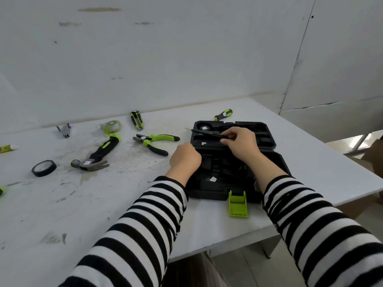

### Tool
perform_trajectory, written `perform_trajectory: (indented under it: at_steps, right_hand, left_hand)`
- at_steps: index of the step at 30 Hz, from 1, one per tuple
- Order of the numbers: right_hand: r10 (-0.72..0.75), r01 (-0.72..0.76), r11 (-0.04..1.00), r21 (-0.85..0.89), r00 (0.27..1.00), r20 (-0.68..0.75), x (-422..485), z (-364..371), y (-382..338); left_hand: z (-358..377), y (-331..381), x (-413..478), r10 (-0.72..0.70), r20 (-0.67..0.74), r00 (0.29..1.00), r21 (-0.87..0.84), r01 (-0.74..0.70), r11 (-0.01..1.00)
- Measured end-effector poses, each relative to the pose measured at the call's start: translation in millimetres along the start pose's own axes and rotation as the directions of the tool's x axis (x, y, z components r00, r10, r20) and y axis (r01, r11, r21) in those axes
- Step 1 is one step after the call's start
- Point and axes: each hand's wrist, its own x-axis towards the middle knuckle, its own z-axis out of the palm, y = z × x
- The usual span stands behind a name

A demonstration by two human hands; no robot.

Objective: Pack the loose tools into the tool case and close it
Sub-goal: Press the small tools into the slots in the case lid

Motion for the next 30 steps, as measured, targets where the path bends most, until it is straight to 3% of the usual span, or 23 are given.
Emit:
perform_trajectory:
  at_steps: [3, 8, 14, 17, 19, 21, 26, 30]
  right_hand:
    - [0.000, -0.004, 0.995, -0.097, 0.999, -0.043, 2.9, -5.6, 3.3]
    - [0.090, -0.150, 0.908, -0.392, 0.982, -0.168, 3.8, -10.1, 9.8]
    - [0.092, -0.126, 0.917, -0.378, 0.990, -0.107, 4.1, -8.8, 11.2]
    - [0.069, -0.100, 0.930, -0.355, 0.993, -0.099, 3.7, -9.4, 13.1]
    - [0.055, -0.088, 0.925, -0.370, 0.994, -0.098, 2.6, -9.2, 13.3]
    - [0.060, -0.094, 0.916, -0.390, 0.993, -0.099, 2.2, -8.8, 12.5]
    - [0.002, -0.052, 0.904, -0.425, 0.993, -0.118, 1.1, -4.7, 14.5]
    - [-0.101, 0.058, 0.907, -0.418, 0.992, -0.080, -2.5, 1.1, 13.0]
  left_hand:
    - [-8.9, -10.2, -2.7, -0.033, -0.007, 0.999, 0.061, 0.034, 0.998]
    - [-14.8, -29.4, -6.4, -0.054, -0.057, 0.997, 0.133, 0.061, 0.989]
    - [-18.8, -31.4, -2.6, -0.092, -0.057, 0.994, 0.090, 0.097, 0.991]
    - [-16.9, -33.3, 0.6, -0.103, -0.210, 0.972, 0.068, 0.120, 0.991]
    - [-14.6, -32.5, 2.2, -0.003, -0.356, 0.934, 0.116, 0.048, 0.992]
    - [-11.8, -28.7, 6.2, 0.166, -0.407, 0.898, 0.220, -0.080, 0.972]
    - [5.6, -14.2, 22.3, 0.517, -0.264, 0.814, 0.320, -0.432, 0.843]
    - [29.0, -9.3, 25.0, 0.480, -0.158, 0.863, 0.247, -0.436, 0.865]
